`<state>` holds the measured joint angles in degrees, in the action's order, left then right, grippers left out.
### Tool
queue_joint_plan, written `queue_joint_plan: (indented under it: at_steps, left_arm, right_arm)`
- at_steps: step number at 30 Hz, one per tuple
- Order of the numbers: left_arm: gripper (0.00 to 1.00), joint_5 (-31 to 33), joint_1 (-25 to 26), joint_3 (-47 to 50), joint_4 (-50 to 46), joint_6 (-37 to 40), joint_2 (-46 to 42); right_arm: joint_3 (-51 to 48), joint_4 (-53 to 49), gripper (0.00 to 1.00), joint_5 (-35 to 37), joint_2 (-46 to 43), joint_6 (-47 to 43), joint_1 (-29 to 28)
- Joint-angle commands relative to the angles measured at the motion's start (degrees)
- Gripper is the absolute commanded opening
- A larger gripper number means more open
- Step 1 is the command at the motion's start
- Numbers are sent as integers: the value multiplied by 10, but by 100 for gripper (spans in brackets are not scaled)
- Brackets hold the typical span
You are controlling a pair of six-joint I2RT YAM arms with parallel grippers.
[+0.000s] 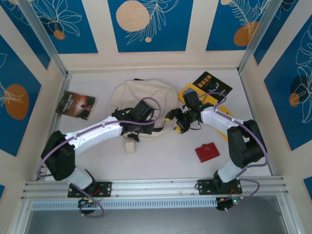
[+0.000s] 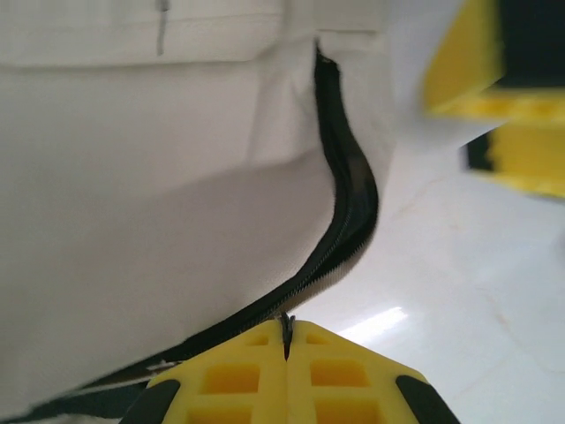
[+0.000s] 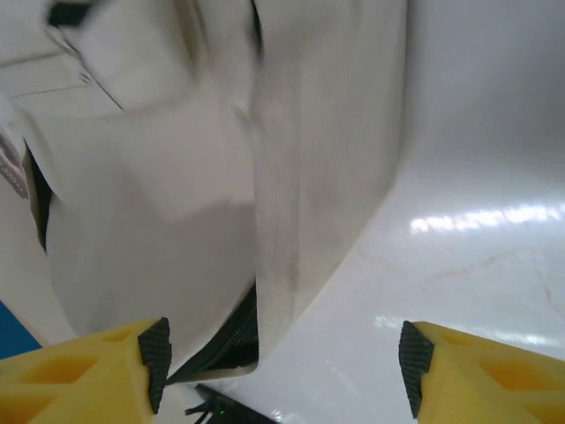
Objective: Pack books, pencil case, and school supplies into a backpack
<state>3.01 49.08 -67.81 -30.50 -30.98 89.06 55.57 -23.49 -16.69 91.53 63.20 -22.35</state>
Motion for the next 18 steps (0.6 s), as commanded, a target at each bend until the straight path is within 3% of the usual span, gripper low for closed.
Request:
queue_joint_plan:
  at_steps: [1,7,18]
  left_arm:
    - [0,-30,20,-37,42,-8,26]
    - [0,-20,23,-42,40,-19,45]
    - [0,1,23,-18,24,-17,28]
  right_arm:
    - [-24,49,73,-52,-23,57,2]
    - [-52,86,74,-66,-17,101,5]
    - [-61,138,58,-62,36,176,-14]
